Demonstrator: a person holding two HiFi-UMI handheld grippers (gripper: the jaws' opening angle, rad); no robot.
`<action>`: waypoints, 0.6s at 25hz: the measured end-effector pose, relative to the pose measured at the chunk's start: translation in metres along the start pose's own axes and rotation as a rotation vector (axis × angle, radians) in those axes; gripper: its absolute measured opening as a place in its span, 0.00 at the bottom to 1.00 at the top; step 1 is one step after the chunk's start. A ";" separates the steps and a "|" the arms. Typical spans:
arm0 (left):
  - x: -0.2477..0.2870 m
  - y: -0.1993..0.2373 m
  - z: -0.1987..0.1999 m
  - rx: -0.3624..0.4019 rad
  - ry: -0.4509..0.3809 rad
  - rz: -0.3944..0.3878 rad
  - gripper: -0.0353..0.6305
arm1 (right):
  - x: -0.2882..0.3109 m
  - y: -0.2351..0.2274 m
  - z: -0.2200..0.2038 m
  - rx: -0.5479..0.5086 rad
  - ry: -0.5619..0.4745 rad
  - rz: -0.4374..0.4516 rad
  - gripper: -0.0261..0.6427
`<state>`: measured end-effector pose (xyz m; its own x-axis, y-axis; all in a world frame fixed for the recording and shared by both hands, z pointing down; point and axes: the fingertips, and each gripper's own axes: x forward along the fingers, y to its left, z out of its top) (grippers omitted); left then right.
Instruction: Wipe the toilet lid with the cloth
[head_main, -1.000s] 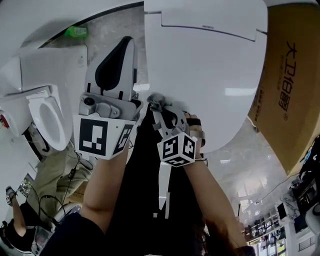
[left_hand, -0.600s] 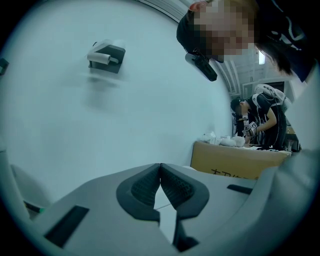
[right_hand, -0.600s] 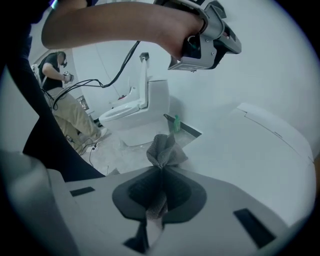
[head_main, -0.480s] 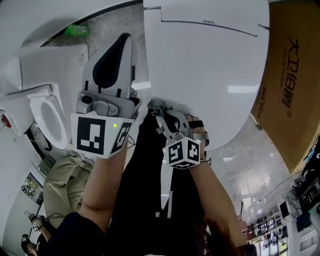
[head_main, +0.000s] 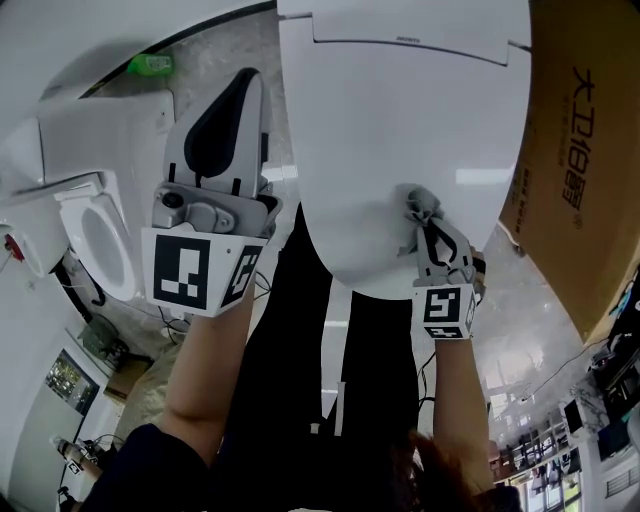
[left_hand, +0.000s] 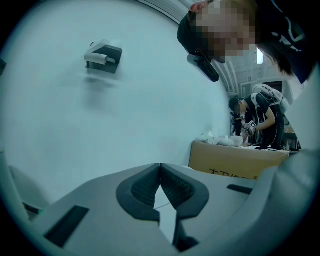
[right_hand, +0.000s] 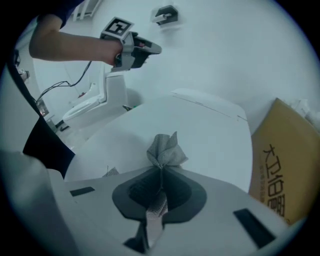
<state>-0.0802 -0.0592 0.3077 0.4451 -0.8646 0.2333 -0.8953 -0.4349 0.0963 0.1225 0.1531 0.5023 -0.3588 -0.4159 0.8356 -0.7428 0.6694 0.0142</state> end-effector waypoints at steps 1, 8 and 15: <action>0.000 -0.001 0.000 0.001 -0.001 -0.001 0.08 | -0.005 -0.015 -0.009 0.013 0.012 -0.033 0.09; -0.001 -0.006 0.001 0.004 -0.004 -0.008 0.08 | -0.035 -0.095 -0.059 0.153 0.081 -0.242 0.09; -0.004 -0.011 0.001 0.005 -0.006 -0.019 0.08 | -0.048 -0.098 -0.079 0.237 0.101 -0.307 0.09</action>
<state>-0.0719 -0.0508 0.3043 0.4617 -0.8578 0.2258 -0.8868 -0.4522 0.0957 0.2564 0.1560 0.5044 -0.0513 -0.5040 0.8622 -0.9208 0.3582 0.1546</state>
